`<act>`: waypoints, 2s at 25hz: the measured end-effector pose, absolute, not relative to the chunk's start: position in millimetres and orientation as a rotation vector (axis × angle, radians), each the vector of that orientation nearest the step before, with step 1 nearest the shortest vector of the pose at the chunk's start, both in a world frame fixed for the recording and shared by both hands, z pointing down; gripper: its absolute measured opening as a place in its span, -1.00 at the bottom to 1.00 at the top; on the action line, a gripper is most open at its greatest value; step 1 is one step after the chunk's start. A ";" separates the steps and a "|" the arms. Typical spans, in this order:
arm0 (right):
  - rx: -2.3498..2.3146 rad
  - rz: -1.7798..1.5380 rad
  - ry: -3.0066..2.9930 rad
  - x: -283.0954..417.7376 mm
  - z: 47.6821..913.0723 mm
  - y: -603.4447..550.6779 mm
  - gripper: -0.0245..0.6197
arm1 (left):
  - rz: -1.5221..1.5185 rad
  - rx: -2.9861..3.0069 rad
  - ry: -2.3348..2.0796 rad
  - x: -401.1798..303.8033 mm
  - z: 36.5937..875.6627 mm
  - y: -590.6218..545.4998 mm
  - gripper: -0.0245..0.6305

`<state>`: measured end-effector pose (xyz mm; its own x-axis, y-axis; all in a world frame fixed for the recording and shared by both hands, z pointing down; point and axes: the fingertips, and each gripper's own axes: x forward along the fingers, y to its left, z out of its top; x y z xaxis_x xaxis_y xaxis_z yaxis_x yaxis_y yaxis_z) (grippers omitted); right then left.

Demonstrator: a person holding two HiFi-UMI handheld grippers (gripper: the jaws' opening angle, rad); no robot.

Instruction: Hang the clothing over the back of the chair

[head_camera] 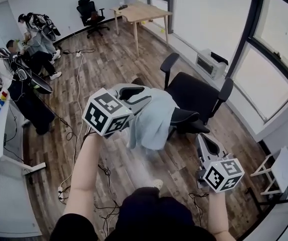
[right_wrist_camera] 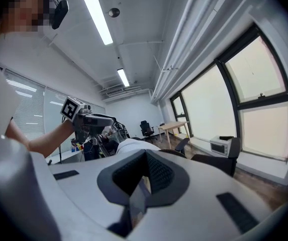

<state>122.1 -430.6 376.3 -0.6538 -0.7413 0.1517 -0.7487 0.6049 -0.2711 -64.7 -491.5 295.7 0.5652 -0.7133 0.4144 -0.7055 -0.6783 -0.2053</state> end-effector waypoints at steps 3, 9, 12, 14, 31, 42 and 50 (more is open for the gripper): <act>1.269 0.509 -2.800 120.8 382.2 -420.8 -0.92 | -0.642 -2.784 1.344 -69.2 301.3 -464.1 -0.54; 1.273 0.539 -2.795 126.1 391.6 -393.4 -0.92 | -0.446 -2.848 1.457 -65.1 321.6 -409.3 -0.67; 1.291 0.532 -2.782 132.1 396.6 -381.3 -0.92 | -0.397 -2.842 1.504 -60.0 331.0 -389.7 -0.71; 1.311 0.513 -2.764 137.9 402.2 -372.4 -0.92 | -0.368 -2.840 1.535 -56.1 339.9 -378.9 -0.76; 1.489 0.472 -2.609 187.9 460.8 -312.4 -0.92 | -0.228 -2.919 1.543 -3.5 440.1 -312.4 -0.90; 1.469 0.530 -2.586 188.9 478.1 -291.7 -0.92 | -0.212 -2.931 1.533 10.3 453.6 -303.2 -0.90; 1.484 0.504 -2.578 193.8 477.3 -293.0 -0.92 | -0.234 -2.940 1.524 17.2 459.7 -307.5 -0.90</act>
